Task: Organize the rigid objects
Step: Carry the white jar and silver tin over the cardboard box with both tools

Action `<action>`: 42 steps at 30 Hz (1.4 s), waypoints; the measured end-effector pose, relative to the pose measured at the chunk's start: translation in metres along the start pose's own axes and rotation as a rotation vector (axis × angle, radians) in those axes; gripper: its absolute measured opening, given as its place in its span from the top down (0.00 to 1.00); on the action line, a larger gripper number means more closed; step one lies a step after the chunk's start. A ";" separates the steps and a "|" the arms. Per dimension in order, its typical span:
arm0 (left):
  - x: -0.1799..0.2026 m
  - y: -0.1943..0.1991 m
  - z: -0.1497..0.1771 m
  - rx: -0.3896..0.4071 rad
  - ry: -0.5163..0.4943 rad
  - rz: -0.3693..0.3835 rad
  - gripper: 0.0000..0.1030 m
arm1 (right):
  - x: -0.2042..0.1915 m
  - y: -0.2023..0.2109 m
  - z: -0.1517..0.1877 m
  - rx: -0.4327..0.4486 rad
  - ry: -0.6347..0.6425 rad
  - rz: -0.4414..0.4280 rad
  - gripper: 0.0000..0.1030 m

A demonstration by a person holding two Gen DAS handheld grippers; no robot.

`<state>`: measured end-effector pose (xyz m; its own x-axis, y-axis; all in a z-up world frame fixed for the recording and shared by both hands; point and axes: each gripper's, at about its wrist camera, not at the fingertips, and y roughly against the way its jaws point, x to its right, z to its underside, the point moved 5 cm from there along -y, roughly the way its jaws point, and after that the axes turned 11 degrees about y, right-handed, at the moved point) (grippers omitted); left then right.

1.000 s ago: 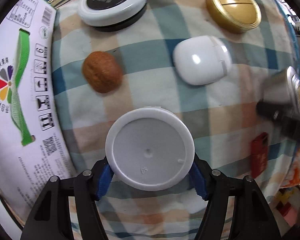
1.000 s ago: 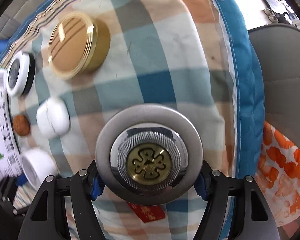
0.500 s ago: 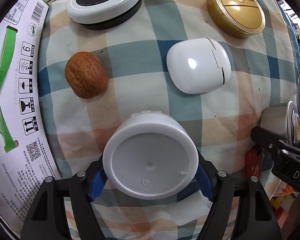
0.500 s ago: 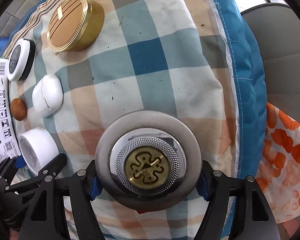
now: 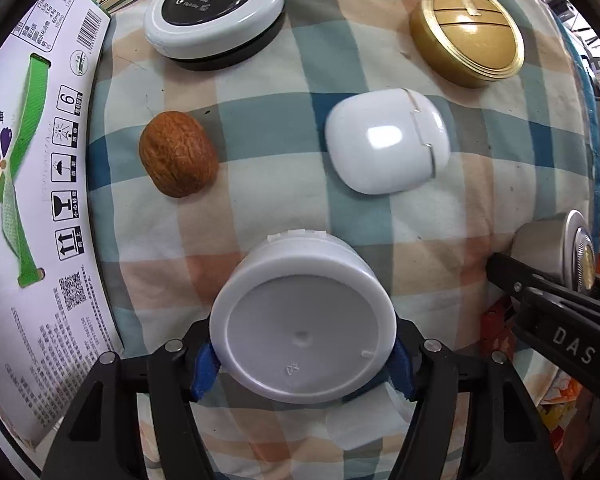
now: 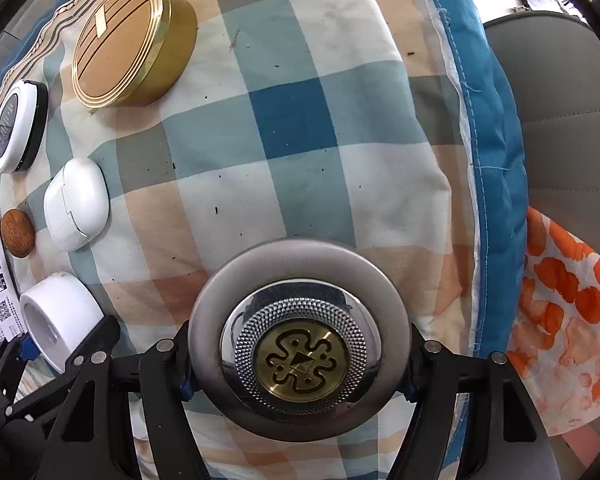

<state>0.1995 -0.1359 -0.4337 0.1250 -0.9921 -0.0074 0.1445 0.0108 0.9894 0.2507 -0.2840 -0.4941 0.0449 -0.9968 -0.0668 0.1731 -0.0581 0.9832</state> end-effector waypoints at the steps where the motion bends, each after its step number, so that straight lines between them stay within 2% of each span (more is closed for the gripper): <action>1: 0.000 0.001 0.002 0.008 -0.004 0.000 0.37 | -0.001 0.001 0.000 0.006 0.002 0.000 0.30; 6: 0.005 0.010 0.004 0.043 -0.020 0.003 0.37 | 0.005 0.016 0.023 0.025 0.012 0.006 0.30; 14: 0.006 0.030 0.001 0.090 -0.037 0.039 0.37 | 0.014 0.028 0.034 0.075 0.001 -0.019 0.30; 20: 0.003 0.067 -0.002 0.149 -0.041 0.094 0.37 | 0.006 0.059 0.048 0.133 0.001 -0.066 0.30; 23: 0.001 0.100 -0.013 0.187 -0.046 0.120 0.37 | -0.005 0.081 0.054 0.171 0.015 -0.092 0.30; 25: -0.004 0.119 -0.014 0.219 -0.042 0.134 0.37 | -0.016 0.098 0.056 0.199 0.028 -0.113 0.30; 26: -0.007 0.129 0.006 0.236 -0.040 0.137 0.37 | -0.024 0.108 0.057 0.209 0.038 -0.126 0.30; 27: -0.015 0.138 0.002 0.254 -0.032 0.141 0.37 | -0.033 0.117 0.058 0.217 0.048 -0.135 0.30; 30: -0.030 0.167 0.015 0.298 -0.016 0.145 0.37 | -0.059 0.142 0.062 0.253 0.087 -0.129 0.30; 34: -0.074 0.196 0.036 0.339 0.005 0.156 0.37 | -0.102 0.173 0.060 0.286 0.127 -0.121 0.30; 42: -0.165 0.211 0.018 0.354 0.044 0.174 0.37 | -0.197 0.195 0.051 0.312 0.160 -0.111 0.30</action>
<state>0.1911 0.0280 -0.2212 0.1610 -0.9728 0.1663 -0.2292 0.1271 0.9651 0.2250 -0.1023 -0.2807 0.2003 -0.9636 -0.1770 -0.1222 -0.2038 0.9713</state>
